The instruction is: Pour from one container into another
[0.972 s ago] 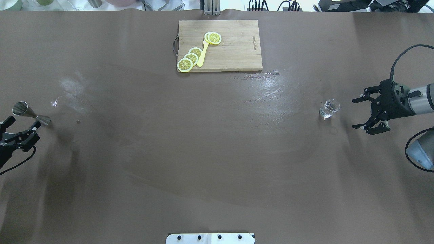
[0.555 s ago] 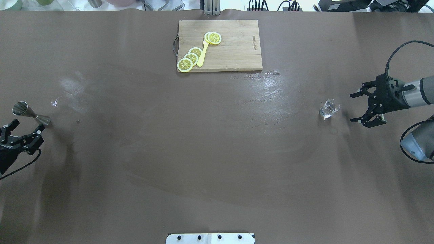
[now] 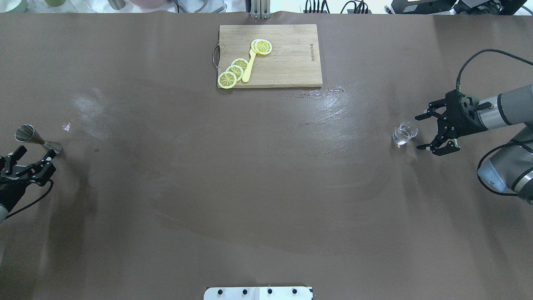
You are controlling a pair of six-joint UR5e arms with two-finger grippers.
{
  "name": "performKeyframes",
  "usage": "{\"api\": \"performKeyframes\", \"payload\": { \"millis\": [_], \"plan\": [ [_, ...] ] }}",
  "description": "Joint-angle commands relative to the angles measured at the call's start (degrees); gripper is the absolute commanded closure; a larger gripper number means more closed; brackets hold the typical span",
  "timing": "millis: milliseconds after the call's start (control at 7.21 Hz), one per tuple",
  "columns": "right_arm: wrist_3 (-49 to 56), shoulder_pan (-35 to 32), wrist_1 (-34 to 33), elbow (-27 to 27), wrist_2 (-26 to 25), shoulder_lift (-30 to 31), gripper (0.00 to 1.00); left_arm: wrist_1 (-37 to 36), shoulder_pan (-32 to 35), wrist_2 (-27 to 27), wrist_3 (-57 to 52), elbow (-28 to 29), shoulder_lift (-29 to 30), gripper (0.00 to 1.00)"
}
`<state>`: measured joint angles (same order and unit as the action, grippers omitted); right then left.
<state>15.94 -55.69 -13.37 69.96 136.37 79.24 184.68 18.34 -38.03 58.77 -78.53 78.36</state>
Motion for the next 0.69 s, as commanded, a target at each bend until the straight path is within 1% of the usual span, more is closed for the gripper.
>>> {"api": "performKeyframes", "payload": {
  "millis": [0, 139, 278, 416, 555],
  "plan": [
    [-0.1, 0.4, 0.3, -0.6, 0.5, -0.8, 0.05, -3.1, -0.1, 2.2, 4.2, 0.4, 0.5, 0.15],
    [-0.1, 0.5, 0.3, -0.7, 0.5, -0.9, 0.05, -6.6, -0.1, 4.9, 6.2, 0.7, 0.9, 0.15],
    [0.0, 0.7, 0.3, -0.8, 0.5, -1.1, 0.05, -11.6, -0.1, 6.7, 11.1, 0.7, 1.2, 0.15],
    [0.0, 0.8, 0.7, -2.2, 0.5, -2.6, 0.06, -15.0, -0.1, 7.9, 14.2, 0.7, 1.2, 0.15],
    [-0.1, 1.0, 1.2, -3.5, 0.4, -3.6, 0.06, -15.8, -0.1, 8.1, 14.4, 0.7, 1.9, 0.15]
  ]
}}
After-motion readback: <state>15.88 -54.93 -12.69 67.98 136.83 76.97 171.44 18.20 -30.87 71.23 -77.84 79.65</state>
